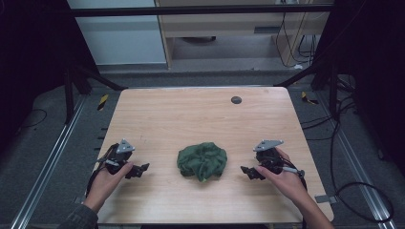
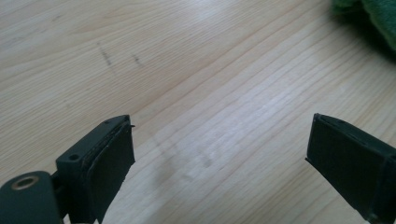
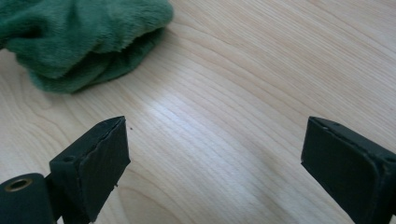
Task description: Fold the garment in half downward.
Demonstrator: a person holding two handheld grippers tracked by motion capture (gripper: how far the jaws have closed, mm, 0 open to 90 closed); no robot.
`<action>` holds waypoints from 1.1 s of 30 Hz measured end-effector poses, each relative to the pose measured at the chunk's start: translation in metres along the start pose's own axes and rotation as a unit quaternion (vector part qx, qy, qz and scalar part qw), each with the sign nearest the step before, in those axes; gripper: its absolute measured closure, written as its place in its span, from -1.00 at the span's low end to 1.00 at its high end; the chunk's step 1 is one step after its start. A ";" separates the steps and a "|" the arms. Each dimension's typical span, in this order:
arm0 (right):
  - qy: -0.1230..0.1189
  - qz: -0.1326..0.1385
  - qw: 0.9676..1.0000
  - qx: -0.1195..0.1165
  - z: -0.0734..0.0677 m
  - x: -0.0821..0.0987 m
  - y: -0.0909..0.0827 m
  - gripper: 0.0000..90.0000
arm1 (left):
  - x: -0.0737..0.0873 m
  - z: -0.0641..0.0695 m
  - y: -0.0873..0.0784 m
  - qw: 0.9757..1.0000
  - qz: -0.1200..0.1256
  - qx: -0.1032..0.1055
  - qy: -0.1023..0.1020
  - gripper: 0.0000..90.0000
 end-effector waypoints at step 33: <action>0.049 0.012 0.996 0.069 0.066 0.011 0.004 -0.81 | 0.013 -0.045 0.012 0.998 0.005 -0.044 -0.044 -0.85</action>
Point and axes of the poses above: each handheld gripper's, and its own axes: y roughly forward along the jaws, x roughly out of its underside, z roughly to its right, the point moved 8 cm from there along y, roughly forward along the jaws, and after that the axes turned 12 degrees about z, right-handed, at the moved point
